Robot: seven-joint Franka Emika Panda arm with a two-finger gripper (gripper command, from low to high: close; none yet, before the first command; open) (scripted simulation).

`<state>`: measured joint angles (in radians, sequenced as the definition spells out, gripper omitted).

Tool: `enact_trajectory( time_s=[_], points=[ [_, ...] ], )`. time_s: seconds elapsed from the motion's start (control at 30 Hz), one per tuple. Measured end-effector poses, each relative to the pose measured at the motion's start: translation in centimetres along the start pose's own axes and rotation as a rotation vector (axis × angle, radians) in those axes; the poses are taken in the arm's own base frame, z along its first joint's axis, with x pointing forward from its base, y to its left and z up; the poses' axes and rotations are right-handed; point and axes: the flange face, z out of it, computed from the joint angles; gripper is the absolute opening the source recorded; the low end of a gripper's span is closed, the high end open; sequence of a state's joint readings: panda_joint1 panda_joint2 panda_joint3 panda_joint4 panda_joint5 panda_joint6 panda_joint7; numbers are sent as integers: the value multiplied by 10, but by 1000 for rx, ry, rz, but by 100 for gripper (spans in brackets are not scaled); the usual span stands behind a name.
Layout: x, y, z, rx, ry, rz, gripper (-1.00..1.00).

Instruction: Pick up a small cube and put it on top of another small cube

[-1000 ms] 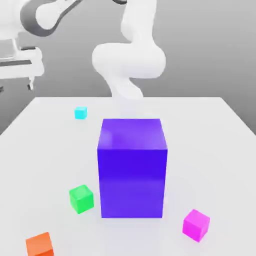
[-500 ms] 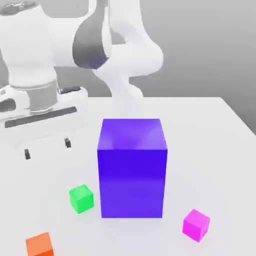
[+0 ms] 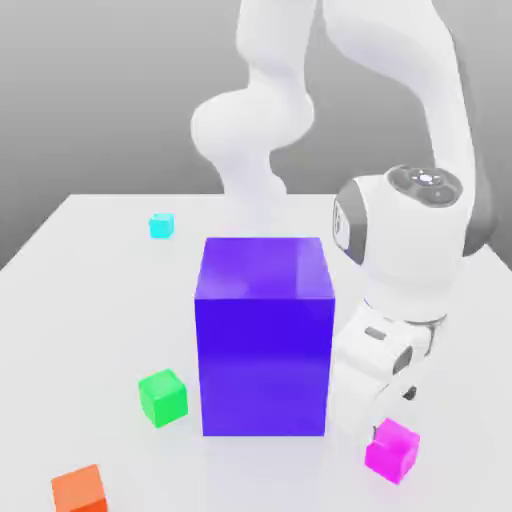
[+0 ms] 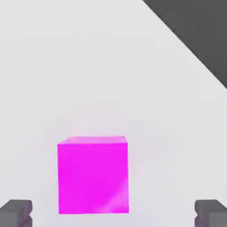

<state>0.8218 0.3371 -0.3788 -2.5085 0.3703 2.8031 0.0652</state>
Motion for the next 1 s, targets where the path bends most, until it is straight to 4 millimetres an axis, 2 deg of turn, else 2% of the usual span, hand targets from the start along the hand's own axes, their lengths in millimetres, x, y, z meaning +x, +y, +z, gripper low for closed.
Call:
enact_trajectory(
  time_s=[0.07,0.1,0.3,0.33,0.5,0.57,0.67,0.77,0.87,1.0],
  points=[
    [-1,-1,24,0,0,-1,100],
    [-2,-1,32,1,-1,-1,-100],
    [-3,-1,36,1,-3,0,-100],
    [-2,-1,32,1,-3,-1,-100],
    [-2,-1,-21,1,-3,2,-100],
    [11,33,-21,1,-36,134,-100],
    [28,101,-12,9,-97,395,-100],
    [29,176,-11,26,-136,566,-100],
    [15,251,-17,50,-162,677,-100],
    [-25,348,-26,99,-189,816,-100]
  ],
)
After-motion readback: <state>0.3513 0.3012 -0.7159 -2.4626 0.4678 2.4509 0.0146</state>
